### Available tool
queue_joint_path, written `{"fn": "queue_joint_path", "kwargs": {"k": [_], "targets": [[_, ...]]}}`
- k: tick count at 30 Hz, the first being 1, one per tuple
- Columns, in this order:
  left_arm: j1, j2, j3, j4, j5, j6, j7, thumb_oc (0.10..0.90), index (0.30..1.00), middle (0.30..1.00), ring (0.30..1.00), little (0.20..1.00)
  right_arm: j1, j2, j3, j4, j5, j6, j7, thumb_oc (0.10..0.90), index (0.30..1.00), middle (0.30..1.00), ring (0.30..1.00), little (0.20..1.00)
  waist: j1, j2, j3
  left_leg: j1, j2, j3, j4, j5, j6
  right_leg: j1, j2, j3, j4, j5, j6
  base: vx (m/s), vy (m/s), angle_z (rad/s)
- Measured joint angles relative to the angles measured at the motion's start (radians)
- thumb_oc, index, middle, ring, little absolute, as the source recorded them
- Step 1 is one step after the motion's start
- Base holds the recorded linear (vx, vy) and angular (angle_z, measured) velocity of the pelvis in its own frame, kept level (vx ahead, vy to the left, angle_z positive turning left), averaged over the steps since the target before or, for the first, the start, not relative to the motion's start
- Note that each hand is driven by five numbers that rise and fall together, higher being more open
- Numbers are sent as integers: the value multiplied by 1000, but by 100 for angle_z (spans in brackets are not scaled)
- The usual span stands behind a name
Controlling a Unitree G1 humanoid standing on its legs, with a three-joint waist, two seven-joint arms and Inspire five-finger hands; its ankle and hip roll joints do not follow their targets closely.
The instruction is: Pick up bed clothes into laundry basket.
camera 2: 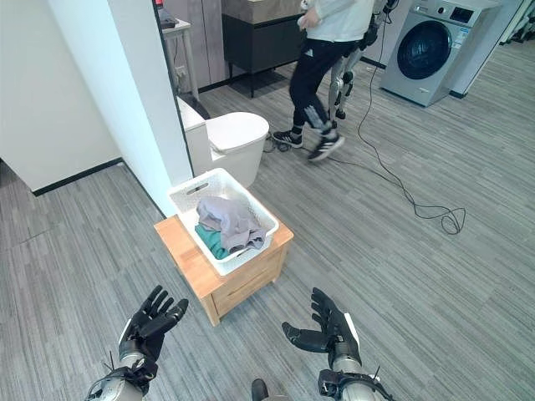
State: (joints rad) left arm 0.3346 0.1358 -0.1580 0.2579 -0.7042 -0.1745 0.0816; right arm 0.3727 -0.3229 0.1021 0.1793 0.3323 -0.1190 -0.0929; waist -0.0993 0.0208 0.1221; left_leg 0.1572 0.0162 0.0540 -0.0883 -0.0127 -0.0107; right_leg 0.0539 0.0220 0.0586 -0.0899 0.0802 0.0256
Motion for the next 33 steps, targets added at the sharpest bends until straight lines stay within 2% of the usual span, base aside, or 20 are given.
{"fn": "queue_joint_path", "kwargs": {"k": [7, 13, 33], "targets": [[1, 0, -2, 0, 0, -1, 1, 800, 900, 900, 900, 900, 0, 2, 1, 0, 0, -1, -2, 800, 900, 900, 900, 900, 0, 0, 0, 1, 0, 0, 0, 0, 0, 1, 0, 0, 0, 0, 0, 0, 0, 0], [0, 9, -41, 0, 0, -3, 2, 800, 900, 900, 900, 900, -2, 2, 6, 2, -2, -1, -3, 800, 900, 900, 900, 900, 0, -1, 1, 1, 0, 0, 0, 0, 0, 0, 0, 0, 0, 0, 0, 0, 0, 0], [-2, 10, -38, 14, 21, -4, 20, 800, 900, 900, 900, 900, -13, 2, 9, 56, -5, 0, -23, 800, 900, 900, 900, 900, 0, 0, 1, 2, 2, 3, 0, 0, 0, 0, 3, 2, 0, 0, 0, 0, 0, 0]]}}
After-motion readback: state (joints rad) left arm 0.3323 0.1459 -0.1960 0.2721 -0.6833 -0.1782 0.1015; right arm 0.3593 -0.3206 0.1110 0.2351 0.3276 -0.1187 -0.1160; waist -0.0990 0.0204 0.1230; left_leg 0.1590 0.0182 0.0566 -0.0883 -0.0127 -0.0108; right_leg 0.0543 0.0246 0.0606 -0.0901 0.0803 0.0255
